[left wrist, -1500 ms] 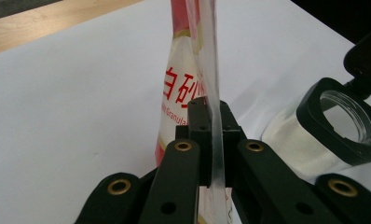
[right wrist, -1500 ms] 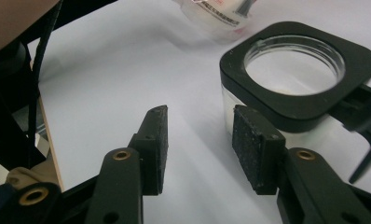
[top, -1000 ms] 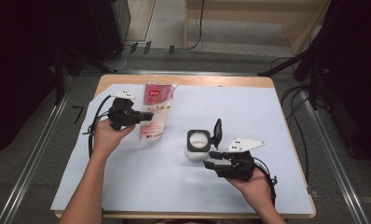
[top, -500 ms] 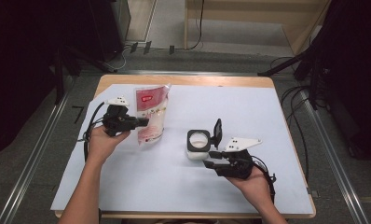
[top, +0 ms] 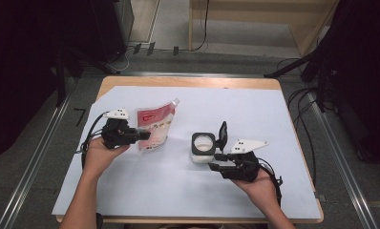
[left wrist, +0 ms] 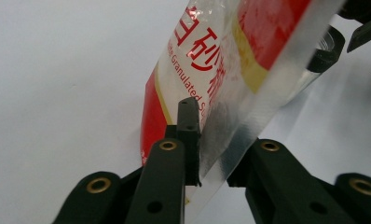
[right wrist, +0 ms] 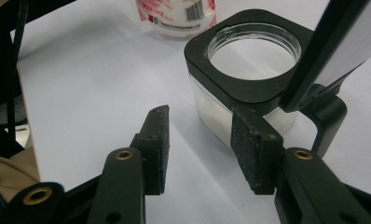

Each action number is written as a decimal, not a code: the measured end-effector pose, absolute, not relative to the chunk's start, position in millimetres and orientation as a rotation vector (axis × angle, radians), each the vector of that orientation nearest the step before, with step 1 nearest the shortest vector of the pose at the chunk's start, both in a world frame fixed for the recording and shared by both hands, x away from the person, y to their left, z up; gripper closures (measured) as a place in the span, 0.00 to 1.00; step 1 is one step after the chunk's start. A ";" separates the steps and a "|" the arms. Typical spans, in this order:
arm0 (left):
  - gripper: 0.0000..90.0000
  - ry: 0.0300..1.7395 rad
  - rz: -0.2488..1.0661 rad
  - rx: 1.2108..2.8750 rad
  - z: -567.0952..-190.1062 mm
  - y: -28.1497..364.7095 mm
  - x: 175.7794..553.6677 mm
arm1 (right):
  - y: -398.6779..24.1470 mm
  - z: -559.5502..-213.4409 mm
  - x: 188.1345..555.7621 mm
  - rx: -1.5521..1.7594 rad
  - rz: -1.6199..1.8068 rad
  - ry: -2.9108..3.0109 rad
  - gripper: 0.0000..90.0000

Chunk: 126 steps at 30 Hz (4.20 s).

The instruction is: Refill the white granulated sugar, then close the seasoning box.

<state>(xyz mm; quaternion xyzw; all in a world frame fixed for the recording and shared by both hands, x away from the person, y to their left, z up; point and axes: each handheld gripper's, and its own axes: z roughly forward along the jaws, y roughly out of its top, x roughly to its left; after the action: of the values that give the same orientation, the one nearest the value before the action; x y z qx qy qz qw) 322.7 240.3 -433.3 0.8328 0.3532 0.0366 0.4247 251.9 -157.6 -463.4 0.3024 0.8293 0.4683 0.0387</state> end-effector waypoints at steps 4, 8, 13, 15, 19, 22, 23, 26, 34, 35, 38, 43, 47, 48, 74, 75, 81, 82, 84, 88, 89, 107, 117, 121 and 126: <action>0.81 0.912 0.064 2.052 -434.6 246.2 324.3 | -158.2 -463.1 252.5 0.933 1.438 2.539 0.64; 0.73 0.934 0.048 2.014 -433.8 250.5 323.1 | -159.9 -462.6 253.8 0.935 1.437 2.537 0.65; 0.64 0.901 0.086 1.967 -428.0 253.2 317.5 | -164.1 -460.7 255.5 0.952 1.449 2.523 0.66; 0.63 0.898 0.090 1.970 -427.5 253.6 316.7 | -164.7 -460.6 255.8 0.956 1.451 2.521 0.66; 0.61 0.903 0.126 1.993 -426.0 255.2 315.5 | -166.8 -459.5 257.0 0.963 1.451 2.521 0.67; 0.58 0.891 0.142 2.008 -425.4 258.0 313.7 | -168.5 -458.4 257.7 0.964 1.440 2.529 0.69; 0.58 0.891 0.142 2.008 -425.4 258.0 313.7 | -168.5 -458.4 257.7 0.964 1.440 2.529 0.69; 0.55 0.906 0.155 2.008 -423.5 263.1 311.2 | -171.1 -456.0 258.0 0.980 1.459 2.533 0.73; 0.53 0.942 0.144 1.993 -416.3 278.3 304.8 | -185.0 -447.1 259.9 1.003 1.499 2.543 0.87; 0.53 0.945 0.149 1.997 -415.9 280.0 304.5 | -187.3 -445.9 260.4 1.007 1.498 2.543 0.90; 0.51 0.965 0.151 2.010 -416.6 282.5 304.2 | -192.7 -443.3 261.6 1.029 1.485 2.530 0.96; 0.50 0.980 0.152 2.013 -417.7 285.5 303.8 | -198.6 -442.2 264.3 1.086 1.491 2.513 1.00; 0.49 0.982 0.147 2.011 -418.3 291.2 303.4 | -198.1 -442.3 268.6 1.100 1.475 2.513 1.00; 0.49 0.993 0.152 2.005 -418.7 291.7 302.8 | -197.9 -442.6 269.4 1.101 1.474 2.508 1.00; 0.45 1.044 0.235 1.986 -423.0 313.5 294.1 | -190.1 -448.8 292.3 1.167 1.458 2.468 1.00; 0.45 1.048 0.235 1.986 -423.9 313.1 294.1 | -189.7 -449.1 293.3 1.172 1.461 2.463 1.00; 0.44 1.060 0.233 1.988 -427.8 312.5 294.9 | -188.7 -450.0 297.1 1.191 1.455 2.455 1.00; 0.44 1.066 0.239 1.986 -429.2 313.0 295.2 | -188.3 -450.2 298.2 1.197 1.457 2.451 1.00; 0.44 1.072 0.240 1.979 -430.0 313.2 295.1 | -187.7 -450.0 298.8 1.203 1.455 2.450 1.00; 0.43 1.089 0.244 1.978 -431.6 315.2 295.4 | -185.7 -449.3 299.1 1.201 1.463 2.442 1.00; 0.43 1.089 0.244 1.978 -431.6 315.2 295.4 | -185.2 -448.8 298.7 1.203 1.462 2.441 1.00; 0.44 1.111 0.264 1.967 -432.6 314.8 295.7 | -183.7 -439.3 295.5 1.202 1.542 2.372 1.00; 0.43 1.114 0.264 1.965 -432.2 317.6 295.8 | -176.7 -440.6 296.4 1.182 1.533 2.368 1.00; 0.43 1.117 0.267 1.960 -432.3 317.9 296.1 | -175.0 -441.7 297.2 1.196 1.532 2.366 1.00; 0.43 1.125 0.251 1.967 -433.0 317.1 296.4 | -173.0 -441.0 296.7 1.189 1.527 2.367 1.00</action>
<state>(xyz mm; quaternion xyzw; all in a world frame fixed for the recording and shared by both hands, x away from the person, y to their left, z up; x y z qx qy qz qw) 296.4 317.1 -433.0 0.7840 0.4484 0.1000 0.4176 296.7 -173.0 -441.0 0.3885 0.7735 0.4990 0.0419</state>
